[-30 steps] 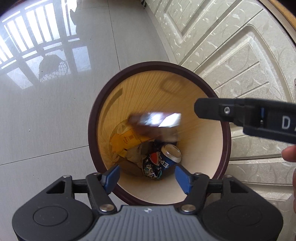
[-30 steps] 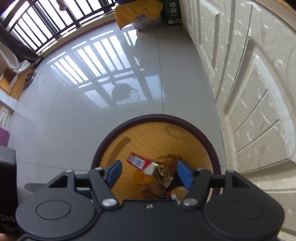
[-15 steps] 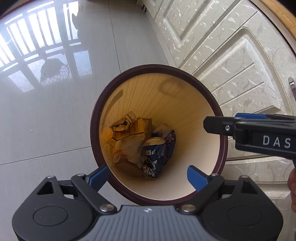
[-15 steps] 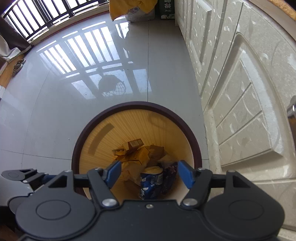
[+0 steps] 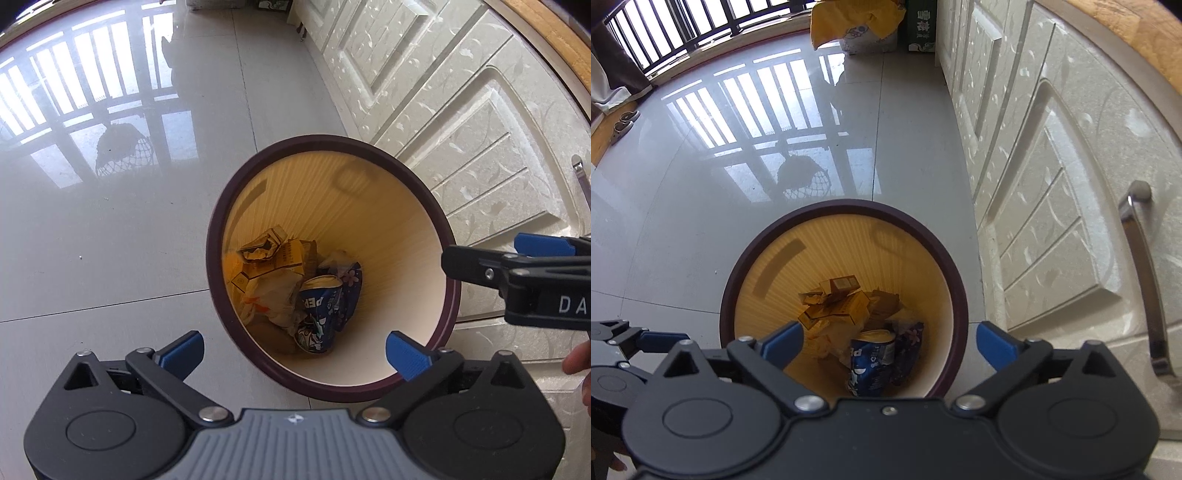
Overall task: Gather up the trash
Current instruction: 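Withdraw both open tools from the wastebasket and turn back toward the bench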
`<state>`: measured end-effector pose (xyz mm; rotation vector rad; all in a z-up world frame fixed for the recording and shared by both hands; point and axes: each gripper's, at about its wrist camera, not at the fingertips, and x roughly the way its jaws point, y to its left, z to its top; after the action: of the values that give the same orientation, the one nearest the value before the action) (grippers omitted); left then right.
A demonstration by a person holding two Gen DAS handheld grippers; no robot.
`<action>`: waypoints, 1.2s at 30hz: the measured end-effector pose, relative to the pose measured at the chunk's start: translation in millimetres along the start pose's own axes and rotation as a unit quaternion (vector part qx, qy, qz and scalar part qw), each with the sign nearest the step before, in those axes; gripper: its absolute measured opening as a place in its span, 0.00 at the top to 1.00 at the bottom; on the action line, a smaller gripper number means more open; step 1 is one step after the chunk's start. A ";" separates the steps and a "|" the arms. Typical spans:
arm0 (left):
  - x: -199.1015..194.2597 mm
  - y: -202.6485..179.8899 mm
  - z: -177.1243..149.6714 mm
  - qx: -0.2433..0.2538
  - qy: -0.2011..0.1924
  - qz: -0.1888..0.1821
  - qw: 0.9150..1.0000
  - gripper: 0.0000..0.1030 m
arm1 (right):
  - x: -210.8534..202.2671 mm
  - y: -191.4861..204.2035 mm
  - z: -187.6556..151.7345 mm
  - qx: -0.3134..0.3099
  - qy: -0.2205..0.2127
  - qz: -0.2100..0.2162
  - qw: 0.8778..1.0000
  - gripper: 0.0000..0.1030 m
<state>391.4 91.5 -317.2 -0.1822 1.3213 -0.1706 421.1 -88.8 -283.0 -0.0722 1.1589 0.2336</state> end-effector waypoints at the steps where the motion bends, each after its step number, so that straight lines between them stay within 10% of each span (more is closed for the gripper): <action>1: -1.5 0.5 -1.3 -0.001 -0.002 0.001 1.000 0.00 | -1.7 0.9 -1.1 -0.003 -0.002 -0.002 1.000 0.00; 36: -70.7 4.2 -37.5 -0.022 -0.101 0.045 0.994 0.00 | -58.1 3.3 -50.0 -0.035 -0.041 -0.078 0.995 0.00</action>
<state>338.3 110.3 -260.2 -0.1712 1.1303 -0.0445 353.4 -102.8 -249.8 -0.2133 1.0579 0.1374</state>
